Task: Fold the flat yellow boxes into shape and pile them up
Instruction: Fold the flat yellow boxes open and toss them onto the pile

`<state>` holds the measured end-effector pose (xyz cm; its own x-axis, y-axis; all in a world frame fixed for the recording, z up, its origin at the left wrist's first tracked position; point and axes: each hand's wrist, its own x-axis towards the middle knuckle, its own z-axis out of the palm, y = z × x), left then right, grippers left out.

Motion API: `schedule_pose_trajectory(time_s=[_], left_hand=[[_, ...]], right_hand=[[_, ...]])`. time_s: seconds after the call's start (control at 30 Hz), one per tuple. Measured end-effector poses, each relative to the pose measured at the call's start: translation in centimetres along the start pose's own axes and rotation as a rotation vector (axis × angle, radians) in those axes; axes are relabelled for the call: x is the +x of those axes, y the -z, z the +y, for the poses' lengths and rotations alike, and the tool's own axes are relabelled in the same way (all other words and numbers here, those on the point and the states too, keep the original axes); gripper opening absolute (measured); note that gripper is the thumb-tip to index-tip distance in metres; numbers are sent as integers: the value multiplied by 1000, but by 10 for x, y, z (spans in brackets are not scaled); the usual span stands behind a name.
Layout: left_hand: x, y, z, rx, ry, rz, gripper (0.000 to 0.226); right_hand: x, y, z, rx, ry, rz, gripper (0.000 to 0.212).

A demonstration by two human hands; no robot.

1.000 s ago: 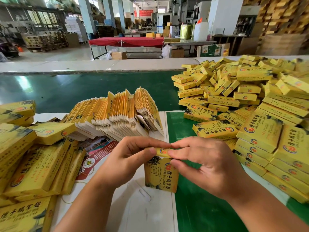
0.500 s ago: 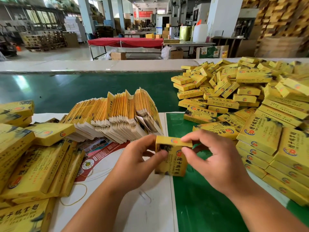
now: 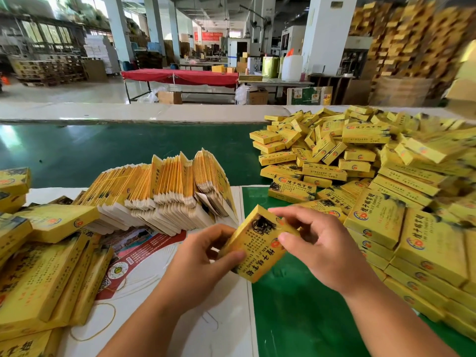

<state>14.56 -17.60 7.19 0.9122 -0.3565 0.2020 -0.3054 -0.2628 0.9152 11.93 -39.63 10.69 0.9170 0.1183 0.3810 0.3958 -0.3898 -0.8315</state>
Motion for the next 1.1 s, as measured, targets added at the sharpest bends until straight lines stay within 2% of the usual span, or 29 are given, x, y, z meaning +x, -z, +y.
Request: schedule_pose_trajectory(time_s=[0.1,0.2,0.27,0.33,0.43,0.53,0.6,0.77,0.9,0.97,1.03,1.1], left_hand=[[1,-4,1,72,-52,98,23],[3,-4,-2,91,-28,273,29],[4,-3,-3,99,13,313,25],[3,-5,-3,126,6,290,19],[0,-10,-1,168,-24,218,9],[-1,-13,-1,214,-41,166,4],[0,-13,-2,218,-49,155,3],[0,-11,-7,213,-43,162,5],[2,-10,-8,217,-40,182,6],[3,-9,-8,215,-35,231,5],[4,-7,-7,196,-26,304,5],[5,-4,-7,163,-17,365,7]], right_hand=[[1,4,-19,-151,90,0,26],[14,26,-42,-374,213,180,33],[35,47,-49,-584,221,280,32],[66,66,-43,-864,95,281,21],[107,77,-15,-1361,-166,150,14],[128,77,9,-1566,-307,81,10],[135,75,23,-1638,-377,24,18],[147,63,40,-1638,-524,-141,26],[155,55,27,-1559,-511,-101,20],[158,42,18,-1423,-420,-84,24],[157,20,12,-1204,-319,-179,26],[149,-9,7,-990,-256,-300,50]])
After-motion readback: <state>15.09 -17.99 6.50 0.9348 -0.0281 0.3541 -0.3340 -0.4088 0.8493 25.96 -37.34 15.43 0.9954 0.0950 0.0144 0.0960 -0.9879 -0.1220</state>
